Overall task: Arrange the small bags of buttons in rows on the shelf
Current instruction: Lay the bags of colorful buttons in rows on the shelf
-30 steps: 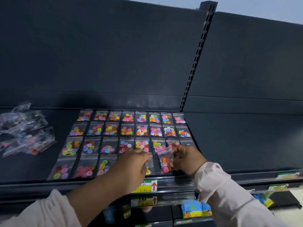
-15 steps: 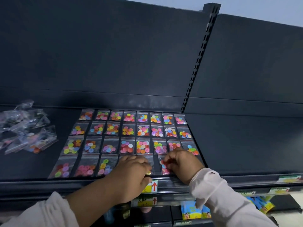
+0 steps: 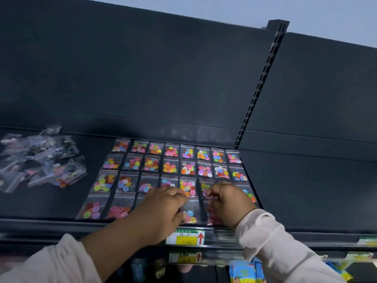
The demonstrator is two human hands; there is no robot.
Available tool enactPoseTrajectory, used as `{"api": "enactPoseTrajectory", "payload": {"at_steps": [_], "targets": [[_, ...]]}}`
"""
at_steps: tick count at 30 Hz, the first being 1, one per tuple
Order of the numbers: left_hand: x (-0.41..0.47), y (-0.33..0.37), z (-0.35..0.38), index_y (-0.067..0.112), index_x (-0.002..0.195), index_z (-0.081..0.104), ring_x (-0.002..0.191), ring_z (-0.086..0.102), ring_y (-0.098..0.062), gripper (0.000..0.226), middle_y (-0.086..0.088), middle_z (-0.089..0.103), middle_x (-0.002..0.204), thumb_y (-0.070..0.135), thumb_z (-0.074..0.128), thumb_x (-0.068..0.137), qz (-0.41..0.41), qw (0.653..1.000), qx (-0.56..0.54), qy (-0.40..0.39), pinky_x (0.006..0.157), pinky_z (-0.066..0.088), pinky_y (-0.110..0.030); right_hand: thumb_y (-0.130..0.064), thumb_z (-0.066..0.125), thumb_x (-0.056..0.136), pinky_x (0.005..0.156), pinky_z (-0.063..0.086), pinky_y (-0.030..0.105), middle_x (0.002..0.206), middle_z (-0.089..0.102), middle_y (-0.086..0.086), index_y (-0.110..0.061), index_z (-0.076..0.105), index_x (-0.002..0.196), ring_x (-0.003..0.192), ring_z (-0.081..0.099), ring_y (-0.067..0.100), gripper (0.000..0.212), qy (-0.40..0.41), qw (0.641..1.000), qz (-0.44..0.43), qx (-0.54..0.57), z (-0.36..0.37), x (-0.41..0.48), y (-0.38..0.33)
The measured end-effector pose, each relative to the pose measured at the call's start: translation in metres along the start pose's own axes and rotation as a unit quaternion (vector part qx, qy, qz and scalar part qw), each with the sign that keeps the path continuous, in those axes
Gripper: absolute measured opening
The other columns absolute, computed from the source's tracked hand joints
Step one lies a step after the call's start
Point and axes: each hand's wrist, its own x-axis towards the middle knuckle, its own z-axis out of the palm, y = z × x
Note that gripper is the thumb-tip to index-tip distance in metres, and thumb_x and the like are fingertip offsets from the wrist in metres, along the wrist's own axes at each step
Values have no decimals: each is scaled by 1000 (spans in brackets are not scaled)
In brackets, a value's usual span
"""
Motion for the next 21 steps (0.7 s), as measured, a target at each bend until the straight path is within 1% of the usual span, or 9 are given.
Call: {"api": "enactPoseTrajectory", "payload": {"at_steps": [2, 5, 8, 12, 16, 18, 21], "targets": [[-2, -10, -9, 30, 143, 34, 136, 24, -10, 48, 11, 31, 149, 42, 40, 97, -24, 999, 12, 19, 112, 13, -30, -21, 54, 89, 85, 43, 21, 112, 55, -1, -22, 62, 107, 99, 57, 19, 19, 5, 999, -34, -31, -6, 6, -12], [-9, -34, -24, 28, 142, 36, 132, 31, -11, 49, 9, 36, 146, 42, 43, 96, -49, 997, 37, 52, 111, 24, -29, -21, 52, 90, 95, 40, 23, 122, 53, 1, -22, 58, 119, 113, 51, 21, 30, 14, 995, -82, -61, -11, 19, -34], [-23, -60, -39, 27, 141, 38, 129, 37, -14, 50, 6, 40, 142, 43, 45, 94, -83, 992, 47, 82, 108, 31, -31, -21, 53, 89, 101, 37, 23, 127, 51, -2, -25, 53, 127, 121, 46, 20, 38, 28, 989, -128, -70, -10, 33, -61], [-48, -96, -58, 23, 141, 39, 128, 40, -18, 50, 3, 42, 141, 42, 46, 94, -134, 983, 58, 108, 106, 33, -31, -26, 52, 90, 103, 34, 24, 131, 50, -3, -27, 51, 129, 123, 43, 19, 39, 18, 979, -190, -73, -3, 53, -113], [-77, -137, -73, 21, 140, 42, 128, 42, -19, 51, 0, 43, 141, 42, 48, 94, -176, 976, 67, 108, 105, 35, -30, -27, 51, 91, 101, 38, 27, 131, 50, 1, -25, 51, 130, 122, 46, 22, 39, -4, 969, -237, -73, 12, 73, -168], [-94, -163, -80, 19, 136, 47, 122, 47, -21, 50, -1, 49, 136, 42, 52, 92, -200, 971, 60, 113, 101, 39, -33, -26, 52, 90, 98, 41, 29, 131, 51, 2, -24, 51, 129, 120, 48, 23, 39, -26, 967, -245, -68, 24, 84, -198], [-116, -204, -85, 17, 129, 55, 114, 54, -26, 44, -4, 57, 127, 36, 56, 89, -238, 963, 61, 116, 94, 45, -39, -29, 53, 89, 96, 44, 32, 129, 54, 1, -26, 54, 125, 116, 53, 24, 36, -72, 968, -233, -58, 46, 98, -238]]}}
